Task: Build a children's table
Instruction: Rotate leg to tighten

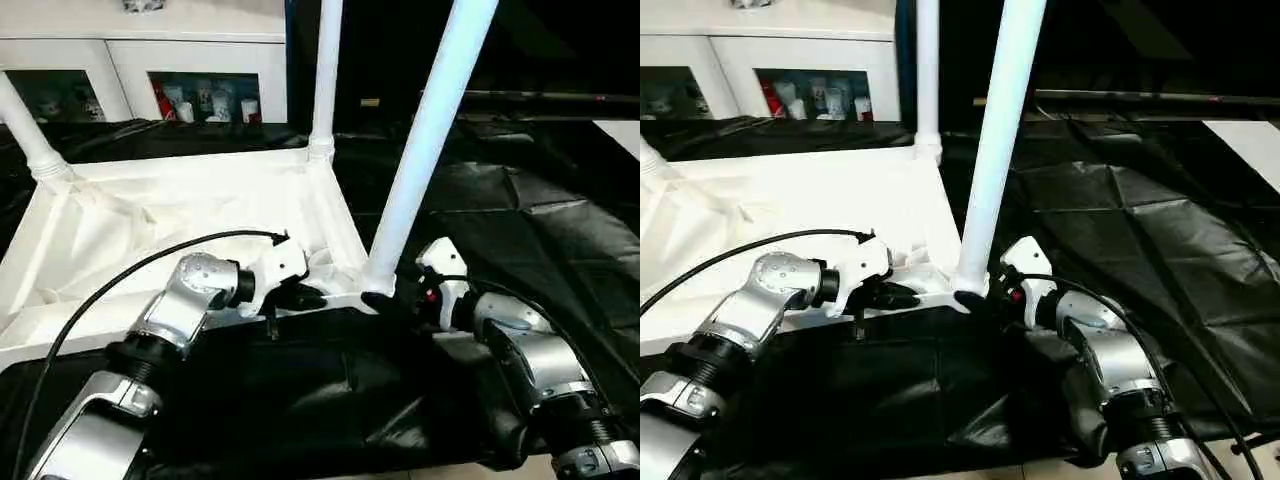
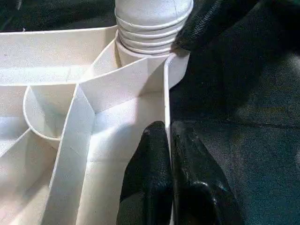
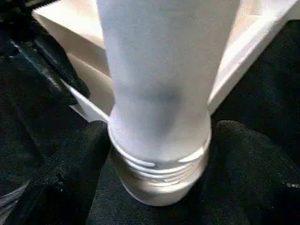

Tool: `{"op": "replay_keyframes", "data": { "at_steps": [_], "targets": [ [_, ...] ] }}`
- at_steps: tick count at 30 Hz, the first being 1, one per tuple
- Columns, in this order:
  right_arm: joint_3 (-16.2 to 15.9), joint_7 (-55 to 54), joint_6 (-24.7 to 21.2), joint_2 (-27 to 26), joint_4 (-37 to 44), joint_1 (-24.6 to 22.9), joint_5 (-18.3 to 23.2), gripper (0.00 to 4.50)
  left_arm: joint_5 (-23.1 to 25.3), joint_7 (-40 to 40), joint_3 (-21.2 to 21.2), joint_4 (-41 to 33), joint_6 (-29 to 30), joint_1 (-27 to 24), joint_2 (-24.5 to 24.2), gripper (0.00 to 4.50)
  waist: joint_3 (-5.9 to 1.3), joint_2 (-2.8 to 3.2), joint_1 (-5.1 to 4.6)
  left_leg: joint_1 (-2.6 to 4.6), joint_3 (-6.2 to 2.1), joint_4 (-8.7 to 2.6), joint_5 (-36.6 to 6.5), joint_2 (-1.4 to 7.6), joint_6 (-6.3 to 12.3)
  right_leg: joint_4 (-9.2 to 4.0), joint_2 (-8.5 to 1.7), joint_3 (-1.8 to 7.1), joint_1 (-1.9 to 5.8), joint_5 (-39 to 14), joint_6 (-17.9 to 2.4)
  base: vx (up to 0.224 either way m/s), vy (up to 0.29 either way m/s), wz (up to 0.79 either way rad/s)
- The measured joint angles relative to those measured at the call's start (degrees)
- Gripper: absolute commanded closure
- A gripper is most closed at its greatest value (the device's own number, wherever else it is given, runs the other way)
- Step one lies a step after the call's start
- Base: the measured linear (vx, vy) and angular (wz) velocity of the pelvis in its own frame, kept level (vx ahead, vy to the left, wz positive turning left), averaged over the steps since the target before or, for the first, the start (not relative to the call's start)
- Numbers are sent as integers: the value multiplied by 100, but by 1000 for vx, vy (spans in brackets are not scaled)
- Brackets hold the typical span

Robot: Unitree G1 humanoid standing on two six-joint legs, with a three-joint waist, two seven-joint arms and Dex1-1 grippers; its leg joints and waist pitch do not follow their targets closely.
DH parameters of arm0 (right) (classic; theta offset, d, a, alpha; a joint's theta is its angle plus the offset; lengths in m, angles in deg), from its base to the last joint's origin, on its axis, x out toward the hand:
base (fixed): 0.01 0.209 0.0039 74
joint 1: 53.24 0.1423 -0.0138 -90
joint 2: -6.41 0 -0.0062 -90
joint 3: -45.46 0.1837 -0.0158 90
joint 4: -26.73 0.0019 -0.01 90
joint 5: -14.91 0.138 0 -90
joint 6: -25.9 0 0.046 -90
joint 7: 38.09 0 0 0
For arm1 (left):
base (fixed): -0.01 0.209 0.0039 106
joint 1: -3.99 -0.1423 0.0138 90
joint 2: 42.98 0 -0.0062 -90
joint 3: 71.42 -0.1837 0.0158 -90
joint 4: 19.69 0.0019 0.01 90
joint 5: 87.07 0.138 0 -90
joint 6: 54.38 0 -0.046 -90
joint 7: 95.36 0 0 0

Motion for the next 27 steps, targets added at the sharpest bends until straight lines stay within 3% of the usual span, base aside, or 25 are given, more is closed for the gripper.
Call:
{"op": "replay_keyframes", "data": {
  "at_steps": [5, 16, 24, 27],
  "targets": [
    [0, 33, 4, 32, 3, 0, 68, 59, -1, -12, 0, 0, -5, -1, -5, 450, 0, 0, 0, 1, 2, 0, 0, 0, 0, 0, 0, 1, 0, 0, 0, 0, 0, 0],
    [41, 35, 3, -28, 1, 0, 117, 161, 0, -18, 0, -1, -14, -4, -3, 450, 0, 0, 0, 1, 3, 1, 1, 1, 2, 1, 0, 1, 0, 0, 0, 0, 0, 0],
    [50, -40, 14, -90, 1, -27, 113, 174, 2, -4, -1, -1, -16, -10, 35, 450, -1, -1, -6, 3, 4, 2, 1, 1, 2, 4, 0, 2, 0, 0, 0, 0, 0, 0],
    [180, -549, 33, -351, -76, -48, 60, 175, 113, 328, 20, 79, 15, 20, 174, 450, -5, -3, -7, 11, 4, 7, 1, 1, 2, 11, 0, 3, 6, 1, -1, 0, 0, 0]
  ]
}}
